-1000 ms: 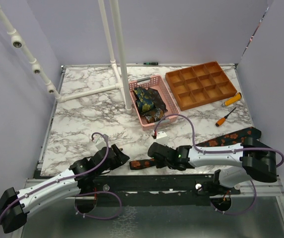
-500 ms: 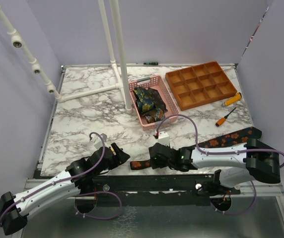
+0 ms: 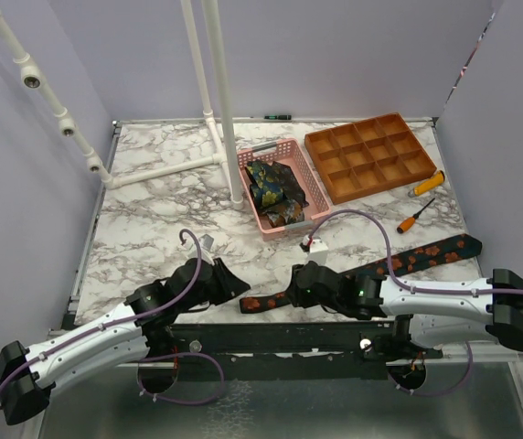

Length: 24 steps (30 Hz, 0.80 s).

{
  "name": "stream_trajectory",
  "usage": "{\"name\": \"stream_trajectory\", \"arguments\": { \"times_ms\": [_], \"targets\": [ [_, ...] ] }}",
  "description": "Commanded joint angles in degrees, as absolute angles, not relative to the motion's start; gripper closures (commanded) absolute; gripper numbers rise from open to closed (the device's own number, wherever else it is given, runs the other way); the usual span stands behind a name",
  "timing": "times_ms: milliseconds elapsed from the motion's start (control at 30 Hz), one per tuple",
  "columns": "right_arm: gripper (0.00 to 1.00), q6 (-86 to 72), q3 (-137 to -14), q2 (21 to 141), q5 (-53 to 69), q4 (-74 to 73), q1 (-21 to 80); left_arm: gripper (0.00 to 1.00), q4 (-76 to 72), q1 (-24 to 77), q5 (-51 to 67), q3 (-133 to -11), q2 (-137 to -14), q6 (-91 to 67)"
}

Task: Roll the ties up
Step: Roll the tie at the center of the board.

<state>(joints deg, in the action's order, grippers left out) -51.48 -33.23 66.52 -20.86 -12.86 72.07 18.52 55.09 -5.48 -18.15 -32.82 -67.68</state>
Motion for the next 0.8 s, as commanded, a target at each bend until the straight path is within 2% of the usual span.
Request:
{"name": "stream_trajectory", "arguments": {
  "times_ms": [0,200,367,533,767],
  "targets": [
    [0.72,-52.86,-31.85,65.71,-19.42,-10.38,71.72,0.85,6.74,55.69,4.21,-13.88,-33.66,-68.19],
    [0.77,-52.26,-31.33,66.94,-16.76,-7.35,71.65,1.0,3.54,57.16,5.78,-9.21,-34.05,-68.87],
    [0.79,-49.21,-32.5,68.86,-13.68,-4.09,71.72,1.0,5.17,57.14,3.58,-4.34,-33.91,-70.84],
    [0.7,-44.65,-31.83,70.38,-9.2,3.31,71.72,1.0,11.43,57.14,-2.68,-3.51,-32.17,-70.78],
    [0.7,-45.59,-35.44,74.82,-8.64,1.77,71.72,1.0,15.59,57.2,-6.86,-3.13,-31.7,-70.73]
  ]
}}
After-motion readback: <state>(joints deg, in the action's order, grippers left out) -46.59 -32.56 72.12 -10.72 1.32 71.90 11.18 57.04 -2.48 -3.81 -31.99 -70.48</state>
